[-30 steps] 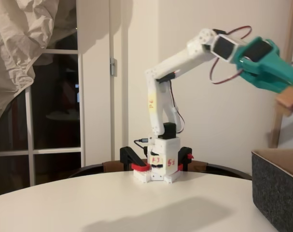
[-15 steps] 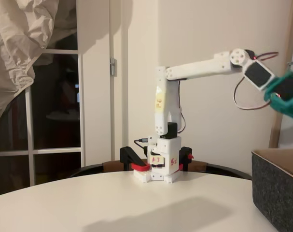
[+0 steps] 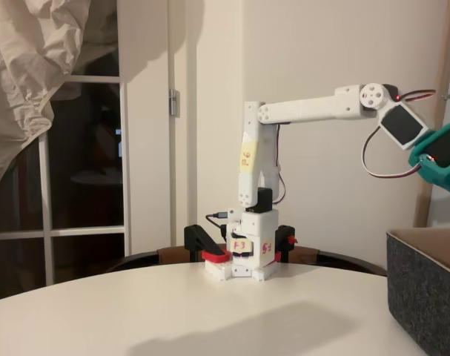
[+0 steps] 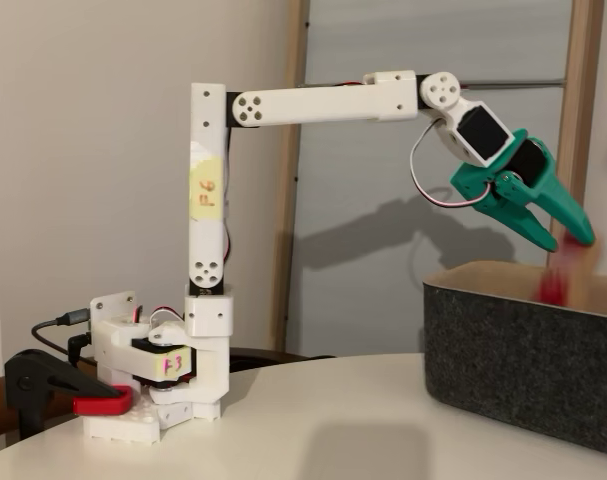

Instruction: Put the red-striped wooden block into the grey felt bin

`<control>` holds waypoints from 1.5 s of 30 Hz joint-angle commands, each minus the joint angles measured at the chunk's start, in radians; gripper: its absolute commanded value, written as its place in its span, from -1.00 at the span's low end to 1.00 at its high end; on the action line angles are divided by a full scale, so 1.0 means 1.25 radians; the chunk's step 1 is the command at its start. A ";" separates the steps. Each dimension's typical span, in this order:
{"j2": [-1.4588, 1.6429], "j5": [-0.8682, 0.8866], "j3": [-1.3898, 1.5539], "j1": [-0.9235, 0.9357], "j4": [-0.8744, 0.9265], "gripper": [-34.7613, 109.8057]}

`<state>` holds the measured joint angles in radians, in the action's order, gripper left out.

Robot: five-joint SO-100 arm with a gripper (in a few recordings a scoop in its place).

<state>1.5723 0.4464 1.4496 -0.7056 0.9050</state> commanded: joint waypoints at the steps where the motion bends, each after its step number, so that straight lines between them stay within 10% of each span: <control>1: 0.015 0.009 -0.015 -0.007 0.000 -0.14; 31: 0.412 0.093 0.023 0.077 0.358 -0.16; 45: 0.631 0.627 0.103 0.814 0.407 -0.17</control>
<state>2.3132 1.0876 1.5723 0.0782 1.4113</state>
